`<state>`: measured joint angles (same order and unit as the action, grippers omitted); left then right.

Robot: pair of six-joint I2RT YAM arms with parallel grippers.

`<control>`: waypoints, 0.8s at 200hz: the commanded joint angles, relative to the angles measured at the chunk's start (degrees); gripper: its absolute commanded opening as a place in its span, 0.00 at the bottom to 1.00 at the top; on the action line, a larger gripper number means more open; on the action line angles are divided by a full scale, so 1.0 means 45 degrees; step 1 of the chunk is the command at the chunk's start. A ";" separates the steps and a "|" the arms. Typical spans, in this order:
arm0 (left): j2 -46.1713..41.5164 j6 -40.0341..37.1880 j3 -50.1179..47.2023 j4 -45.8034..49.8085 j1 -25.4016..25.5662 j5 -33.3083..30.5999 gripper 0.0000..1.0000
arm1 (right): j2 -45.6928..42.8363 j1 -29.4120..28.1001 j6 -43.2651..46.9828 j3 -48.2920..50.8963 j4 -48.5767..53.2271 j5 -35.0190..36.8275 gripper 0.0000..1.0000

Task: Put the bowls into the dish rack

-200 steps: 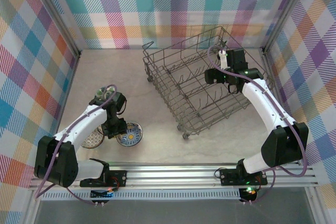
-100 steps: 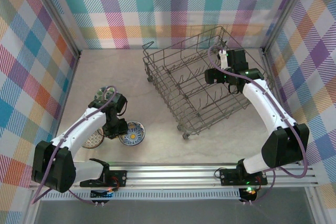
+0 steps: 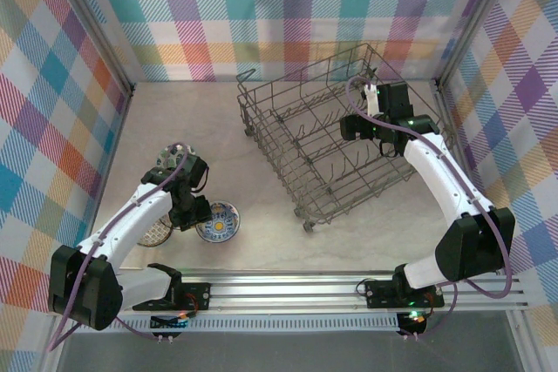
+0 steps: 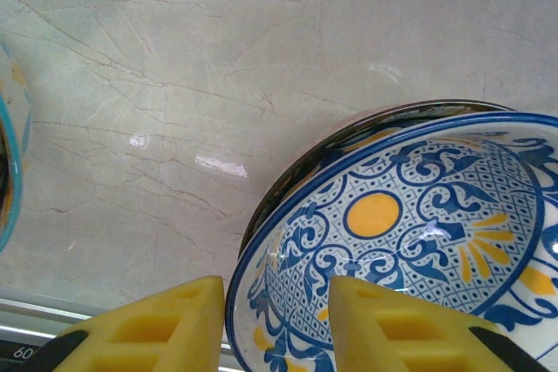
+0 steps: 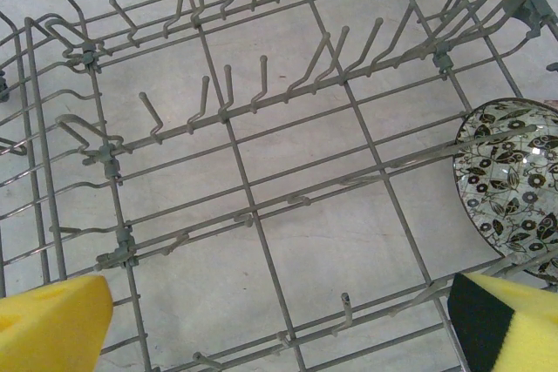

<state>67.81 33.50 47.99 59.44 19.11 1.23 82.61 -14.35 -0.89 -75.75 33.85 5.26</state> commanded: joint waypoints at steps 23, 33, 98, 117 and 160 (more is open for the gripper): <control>0.0366 0.0212 -0.0111 0.0211 0.0245 -0.0254 0.42 | -0.0281 -0.0053 -0.0133 0.0143 -0.0285 -0.0331 0.99; 0.0498 0.0212 -0.0120 0.0124 0.0264 -0.0274 0.43 | -0.0273 -0.0055 -0.0130 0.0153 -0.0295 -0.0342 0.99; 0.1118 0.0002 0.0086 -0.0104 0.0420 -0.0158 0.38 | -0.0252 -0.0054 -0.0130 0.0171 -0.0314 -0.0292 0.99; 0.1133 -0.0043 0.0140 -0.0046 0.0435 -0.0162 0.33 | -0.0234 -0.0063 -0.0122 0.0181 -0.0340 -0.0303 0.99; 0.0953 -0.0065 0.0147 0.0092 0.0487 -0.0154 0.26 | -0.0193 -0.0053 -0.0130 0.0234 -0.0405 -0.0325 0.99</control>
<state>72.71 33.41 47.97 58.81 20.51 0.34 82.61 -14.35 -0.89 -75.40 33.41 4.84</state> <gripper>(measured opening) 0.270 0.992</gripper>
